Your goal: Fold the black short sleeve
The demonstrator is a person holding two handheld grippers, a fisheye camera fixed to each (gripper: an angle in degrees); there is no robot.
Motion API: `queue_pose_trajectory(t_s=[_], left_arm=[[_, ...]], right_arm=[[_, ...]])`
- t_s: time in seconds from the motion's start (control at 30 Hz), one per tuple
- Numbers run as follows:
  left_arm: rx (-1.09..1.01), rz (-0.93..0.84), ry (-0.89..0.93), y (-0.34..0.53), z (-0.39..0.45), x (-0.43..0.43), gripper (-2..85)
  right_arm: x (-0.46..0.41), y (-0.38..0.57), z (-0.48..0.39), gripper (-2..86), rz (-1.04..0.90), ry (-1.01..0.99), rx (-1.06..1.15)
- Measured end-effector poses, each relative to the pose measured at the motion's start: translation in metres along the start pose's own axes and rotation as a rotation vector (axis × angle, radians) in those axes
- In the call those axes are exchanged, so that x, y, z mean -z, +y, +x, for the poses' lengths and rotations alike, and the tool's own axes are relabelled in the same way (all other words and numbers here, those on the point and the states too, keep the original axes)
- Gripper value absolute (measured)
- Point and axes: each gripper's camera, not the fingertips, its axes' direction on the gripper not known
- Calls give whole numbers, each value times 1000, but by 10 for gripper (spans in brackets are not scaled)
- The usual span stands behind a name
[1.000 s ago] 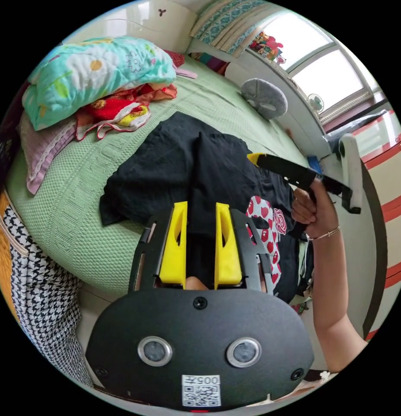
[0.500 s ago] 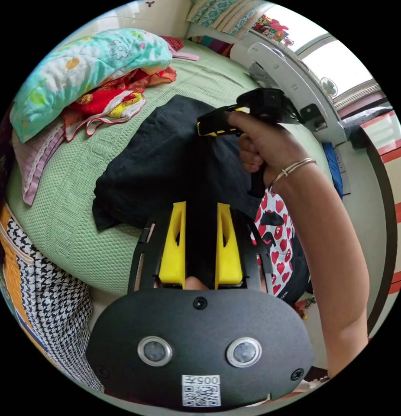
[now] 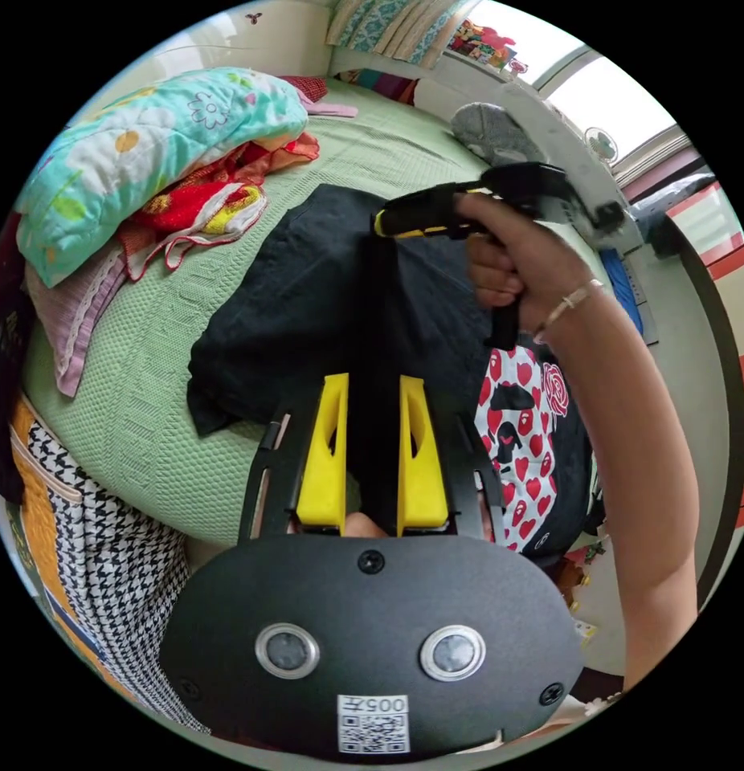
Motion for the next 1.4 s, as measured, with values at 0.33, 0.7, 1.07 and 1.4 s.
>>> queue_pose_trajectory(t_s=[0.33, 0.7, 1.07, 1.4], left_arm=[[-42, 63, 109, 3, 46, 1, 98], [-5, -94, 102, -20, 81, -44, 98], [-165, 14, 176, -15, 153, -37, 97], [-442, -10, 176, 12, 299, -80, 105]], right_arm=[[22, 100, -6, -10, 54, 17, 23], [-32, 74, 15, -11, -66, 64, -108], [56, 230, 17, -12, 93, 254, -20], [68, 431, 59, -12, 8, 363, -394]])
